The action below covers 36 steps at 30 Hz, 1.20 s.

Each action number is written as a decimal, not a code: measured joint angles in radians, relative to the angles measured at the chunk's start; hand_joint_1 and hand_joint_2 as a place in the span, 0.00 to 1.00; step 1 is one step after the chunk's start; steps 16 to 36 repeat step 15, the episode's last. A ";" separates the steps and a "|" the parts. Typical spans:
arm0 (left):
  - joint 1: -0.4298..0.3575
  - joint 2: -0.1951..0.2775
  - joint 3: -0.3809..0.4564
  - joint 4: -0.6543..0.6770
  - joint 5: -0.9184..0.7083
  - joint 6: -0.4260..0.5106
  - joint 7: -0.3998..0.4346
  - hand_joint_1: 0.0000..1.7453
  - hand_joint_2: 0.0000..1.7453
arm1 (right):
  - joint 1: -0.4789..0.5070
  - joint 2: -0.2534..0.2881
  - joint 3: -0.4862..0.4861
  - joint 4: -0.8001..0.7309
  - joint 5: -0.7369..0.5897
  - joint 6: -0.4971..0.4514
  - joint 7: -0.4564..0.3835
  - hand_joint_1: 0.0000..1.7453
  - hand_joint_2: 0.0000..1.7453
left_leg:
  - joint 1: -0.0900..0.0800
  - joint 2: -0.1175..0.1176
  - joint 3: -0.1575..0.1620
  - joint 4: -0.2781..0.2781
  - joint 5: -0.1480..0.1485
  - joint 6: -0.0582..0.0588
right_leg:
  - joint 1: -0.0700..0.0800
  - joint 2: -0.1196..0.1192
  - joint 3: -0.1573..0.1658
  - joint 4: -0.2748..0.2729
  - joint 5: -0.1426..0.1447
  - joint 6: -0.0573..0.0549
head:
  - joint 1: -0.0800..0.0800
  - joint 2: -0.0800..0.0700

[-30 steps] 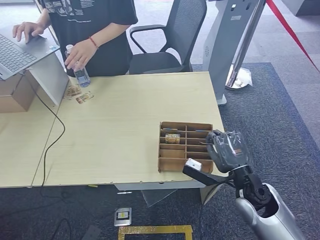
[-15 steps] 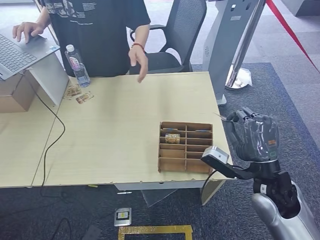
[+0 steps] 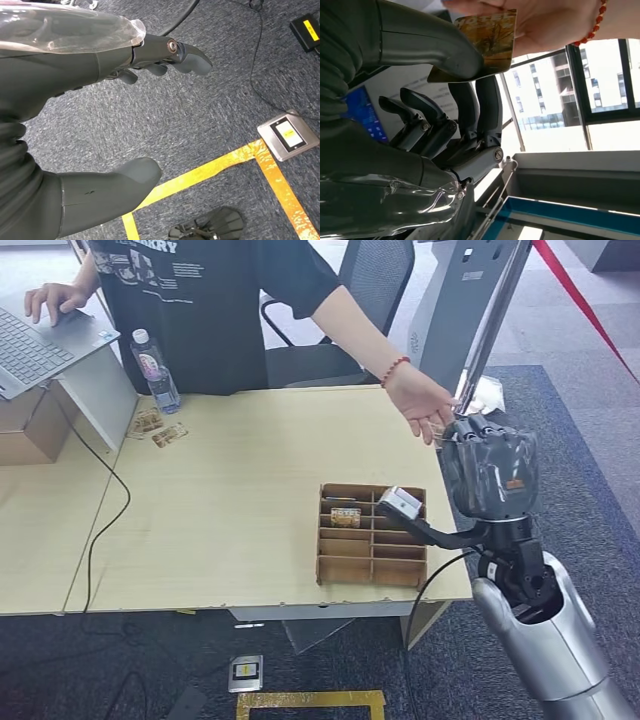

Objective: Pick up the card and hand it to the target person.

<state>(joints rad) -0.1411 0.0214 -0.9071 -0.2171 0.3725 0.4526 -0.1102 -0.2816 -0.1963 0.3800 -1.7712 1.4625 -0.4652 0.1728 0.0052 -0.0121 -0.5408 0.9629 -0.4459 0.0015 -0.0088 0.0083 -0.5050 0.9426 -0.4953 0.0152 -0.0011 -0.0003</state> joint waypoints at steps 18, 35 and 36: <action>-0.003 -0.002 -0.002 0.000 -0.002 -0.011 -0.003 0.00 1.00 | -0.149 0.034 0.077 0.193 -0.183 0.270 -0.021 0.01 1.00 | 0.000 0.000 0.000 0.000 0.000 0.000 | 0.000 0.000 0.000 0.000 0.000 0.000 | 0.000 0.000; -0.003 -0.002 -0.002 0.000 -0.002 -0.011 -0.003 0.00 1.00 | -0.149 0.034 0.077 0.193 -0.183 0.270 -0.021 0.01 1.00 | 0.000 0.000 0.000 0.000 0.000 0.000 | 0.000 0.000 0.000 0.000 0.000 0.000 | 0.000 0.000; -0.003 -0.002 -0.002 0.000 -0.002 -0.011 -0.003 0.00 1.00 | -0.149 0.034 0.077 0.193 -0.183 0.270 -0.021 0.01 1.00 | 0.000 0.000 0.000 0.000 0.000 0.000 | 0.000 0.000 0.000 0.000 0.000 0.000 | 0.000 0.000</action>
